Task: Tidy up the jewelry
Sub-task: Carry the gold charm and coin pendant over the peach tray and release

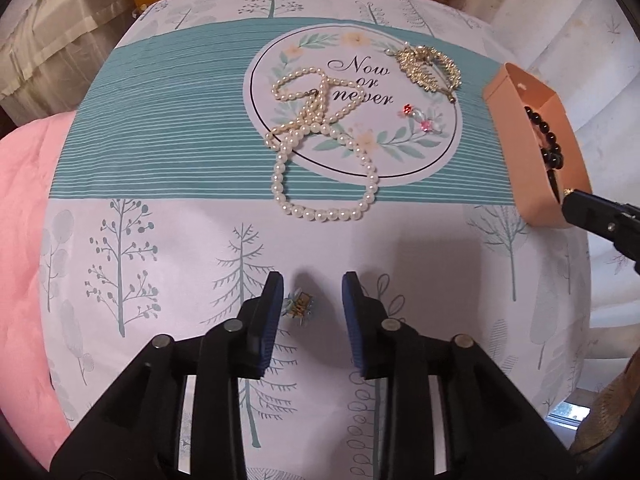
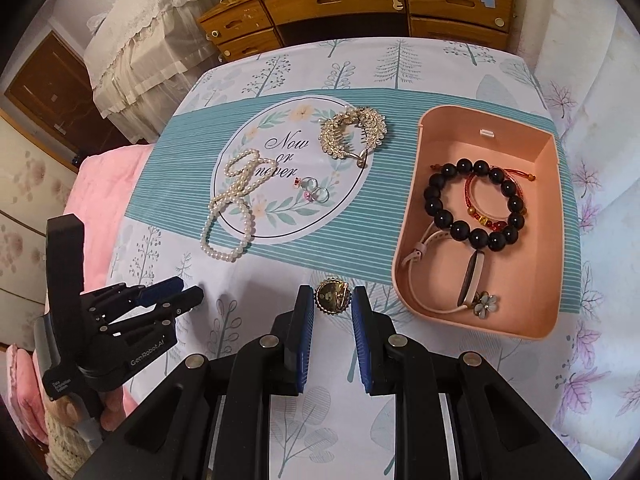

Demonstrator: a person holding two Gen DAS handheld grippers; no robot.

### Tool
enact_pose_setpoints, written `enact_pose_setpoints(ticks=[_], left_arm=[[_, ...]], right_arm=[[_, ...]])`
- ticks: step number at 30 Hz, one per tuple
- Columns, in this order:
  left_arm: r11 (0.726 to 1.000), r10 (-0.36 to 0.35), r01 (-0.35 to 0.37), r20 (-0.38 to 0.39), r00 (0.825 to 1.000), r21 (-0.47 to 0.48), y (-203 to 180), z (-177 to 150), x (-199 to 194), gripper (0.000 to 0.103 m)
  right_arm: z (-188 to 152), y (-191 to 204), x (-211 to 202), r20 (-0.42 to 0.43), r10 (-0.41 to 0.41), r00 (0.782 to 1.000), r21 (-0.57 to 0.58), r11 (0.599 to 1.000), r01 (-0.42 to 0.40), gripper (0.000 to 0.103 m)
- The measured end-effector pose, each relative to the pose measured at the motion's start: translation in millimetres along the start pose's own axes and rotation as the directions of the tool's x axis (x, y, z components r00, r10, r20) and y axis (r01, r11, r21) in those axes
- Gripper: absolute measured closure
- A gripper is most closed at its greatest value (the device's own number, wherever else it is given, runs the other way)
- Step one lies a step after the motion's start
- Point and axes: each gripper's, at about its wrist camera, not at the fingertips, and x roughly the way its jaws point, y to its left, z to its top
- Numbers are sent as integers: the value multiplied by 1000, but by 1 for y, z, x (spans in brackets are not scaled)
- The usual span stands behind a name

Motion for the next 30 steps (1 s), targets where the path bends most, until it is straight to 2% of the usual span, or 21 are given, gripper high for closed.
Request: enact_pose_setpoints(ticks=[5, 13, 17, 19, 21, 30], left_arm=[[1000, 12, -12, 8, 1000, 8, 3, -3, -9, 64], [1000, 7, -6, -36, 999, 26, 7, -16, 0, 64], [1000, -8, 8, -29, 1000, -8, 14, -17, 2, 74], [1000, -12, 12, -27, 1000, -16, 17, -16, 2, 76], [1000, -16, 15, -30, 999, -4, 15, -17, 3, 85], [999, -51, 51, -12, 999, -19, 11, -8, -4, 88]], right_arm=[[-2, -1, 1, -6, 10, 1000, 6, 1000, -10, 84], [-3, 1, 5, -13, 12, 1000, 9, 1000, -11, 84], [-3, 3, 7, -14, 9, 1000, 9, 1000, -9, 84], [-3, 4, 9, -16, 6, 1000, 6, 1000, -6, 84], [-3, 4, 11, -20, 6, 1000, 6, 1000, -6, 84], [-3, 0, 8, -12, 7, 1000, 16, 1000, -7, 84]])
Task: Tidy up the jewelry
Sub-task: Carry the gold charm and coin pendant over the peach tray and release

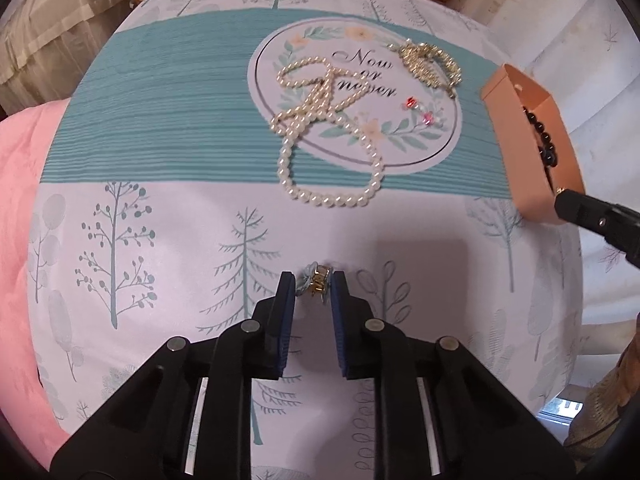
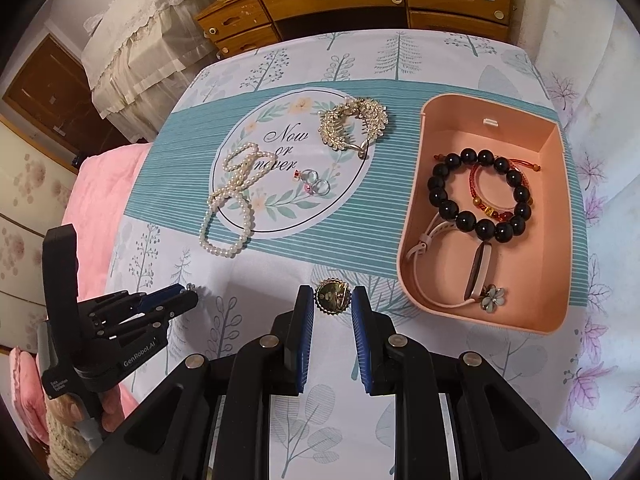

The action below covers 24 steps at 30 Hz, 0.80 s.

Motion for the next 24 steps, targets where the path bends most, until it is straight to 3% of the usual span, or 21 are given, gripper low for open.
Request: enact_pose_setpoints(ticks=[7, 13, 18, 24], left_arm=[[995, -72, 66, 75, 995, 81, -44, 25, -42, 88], [969, -172, 141, 144, 974, 205, -109, 49, -68, 88], [952, -219, 179, 144, 965, 250, -161, 76, -54, 88], [941, -251, 229, 60, 966, 250, -204, 90, -9, 88]], right_arm=[[1, -14, -29, 61, -3, 998, 15, 1000, 2, 84], [0, -55, -51, 96, -38, 995, 81, 996, 31, 84], [-7, -93, -49, 73, -62, 995, 153, 987, 50, 84], [-10, -121, -37, 44, -81, 996, 203, 977, 71, 83]])
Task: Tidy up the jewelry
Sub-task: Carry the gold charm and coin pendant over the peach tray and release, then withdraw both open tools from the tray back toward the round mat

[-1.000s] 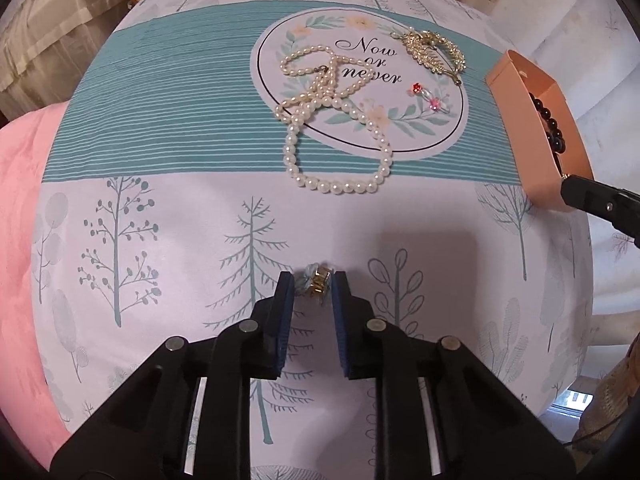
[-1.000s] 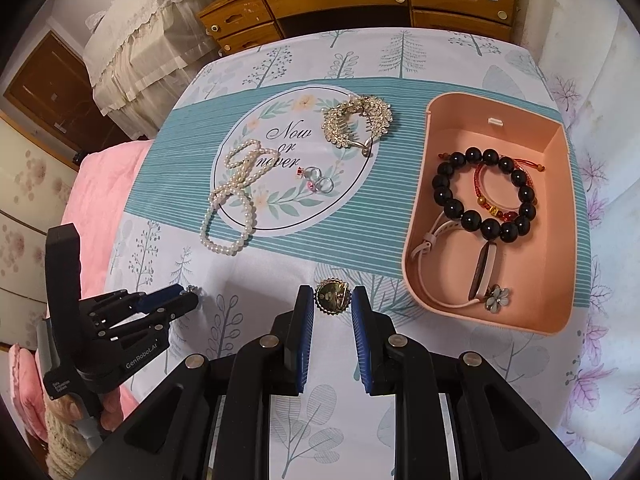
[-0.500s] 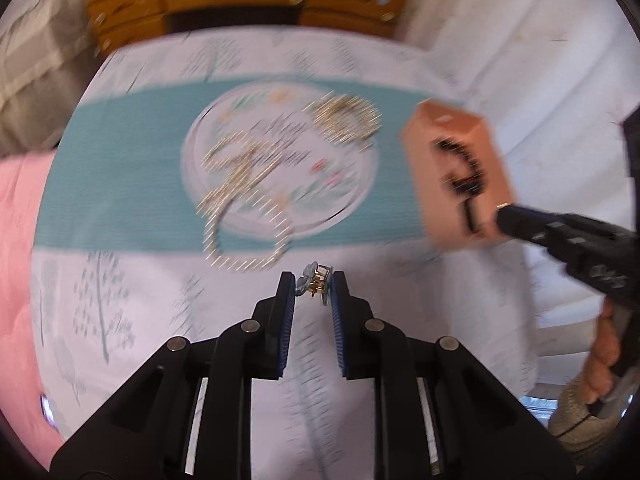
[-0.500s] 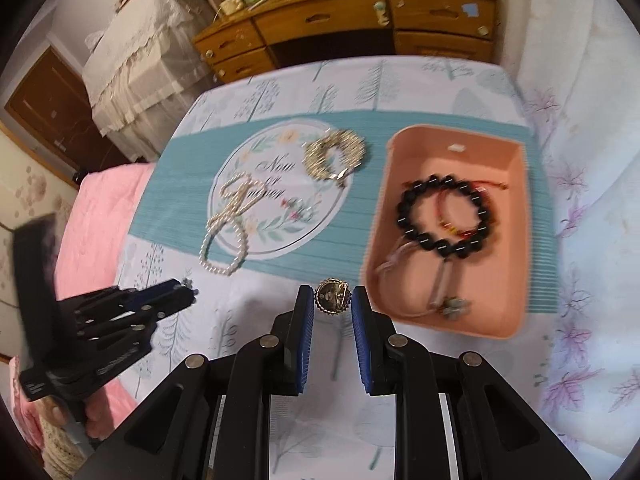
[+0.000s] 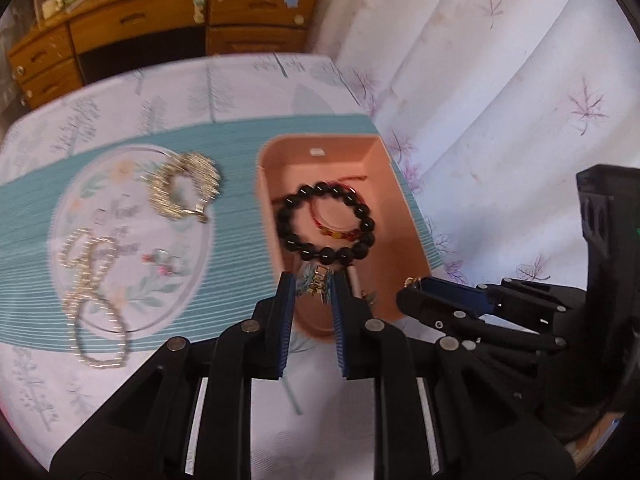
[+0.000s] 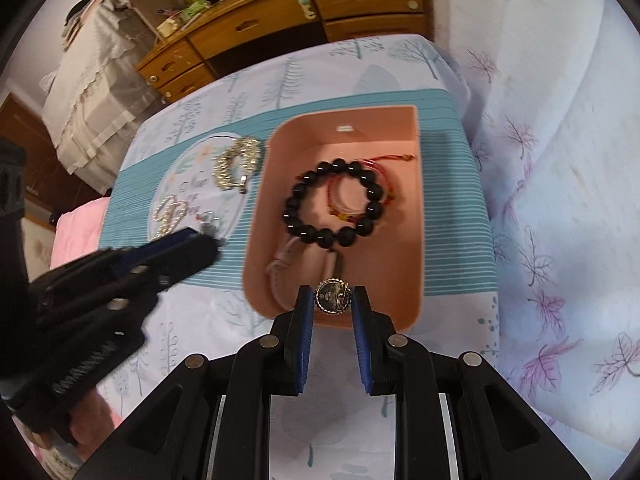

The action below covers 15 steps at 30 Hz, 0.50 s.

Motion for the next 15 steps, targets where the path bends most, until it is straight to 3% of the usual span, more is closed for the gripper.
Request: enact_pose_setpoints(ticks=[7, 11, 15], left_arm=[[1000, -3, 3, -49, 999, -15, -3, -3, 30, 88], [1000, 4, -5, -60, 998, -12, 0, -4, 34, 87], [1000, 12, -12, -66, 998, 5, -2, -5, 33, 86]], right_arm=[[4, -13, 11, -9, -30, 1000, 25, 999, 30, 82], [6, -15, 12, 7, -27, 1000, 38, 999, 27, 61], [7, -13, 8, 29, -44, 999, 32, 999, 43, 61]])
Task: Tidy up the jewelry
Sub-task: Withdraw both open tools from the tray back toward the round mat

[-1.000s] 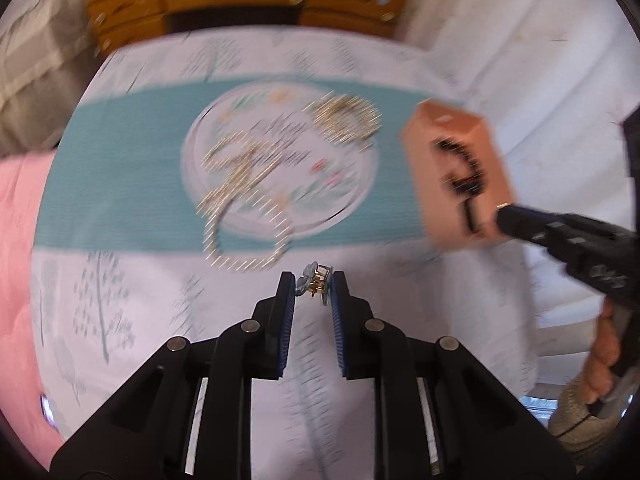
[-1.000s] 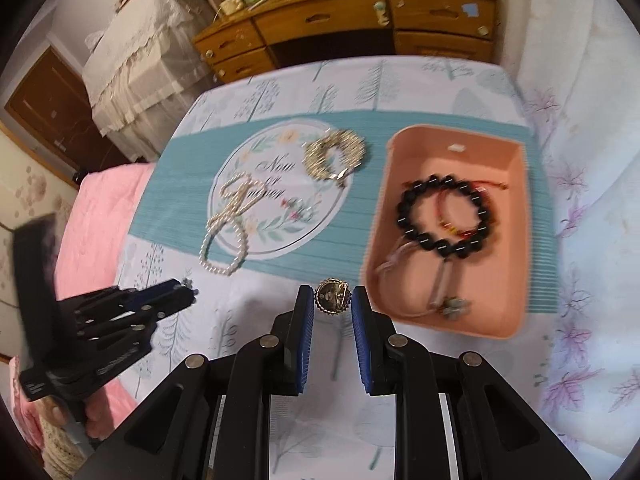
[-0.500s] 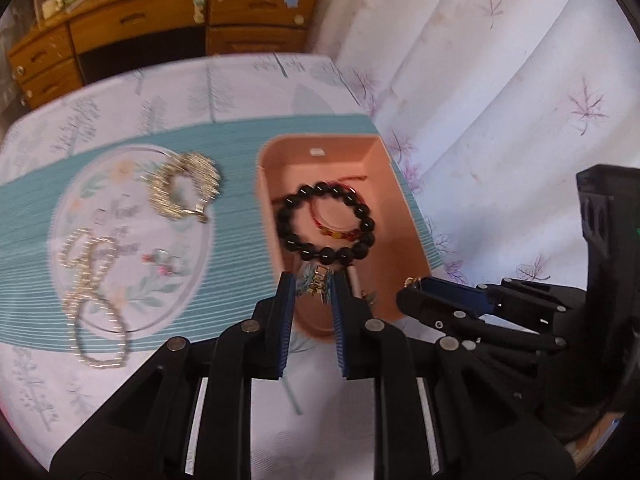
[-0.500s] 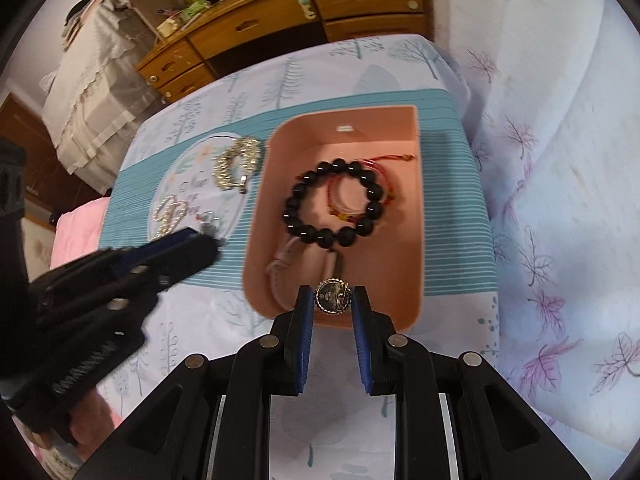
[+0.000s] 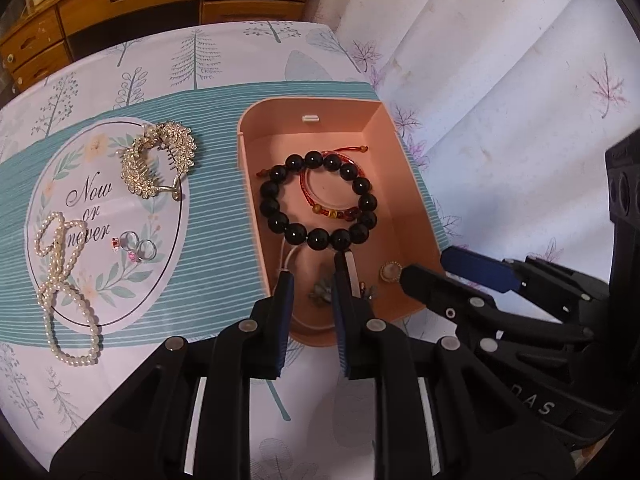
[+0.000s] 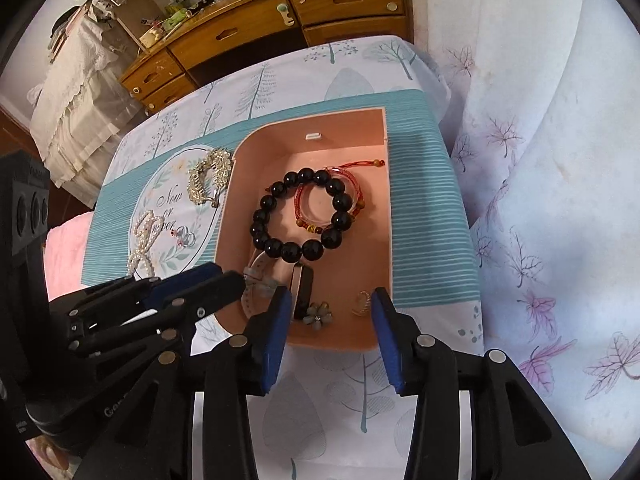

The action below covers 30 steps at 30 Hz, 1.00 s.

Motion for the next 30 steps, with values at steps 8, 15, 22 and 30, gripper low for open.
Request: enact_pose_setpoints(ticks=[8, 15, 22, 30], left_arm=[[1000, 11, -11, 23, 1000, 3, 3, -11, -15, 86], [999, 46, -47, 57, 997, 7, 12, -34, -31, 74], [994, 111, -110, 92, 989, -16, 30, -67, -51, 72], [978, 210, -207, 142, 967, -36, 54, -95, -78, 71]], right_arm=[[-3, 7, -5, 16, -12, 1000, -18, 1000, 12, 61], [-13, 20, -4, 18, -7, 1000, -46, 999, 8, 61], [-30, 41, -8, 35, -9, 999, -107, 994, 13, 61], [-39, 80, -18, 43, 2, 999, -191, 981, 6, 61]])
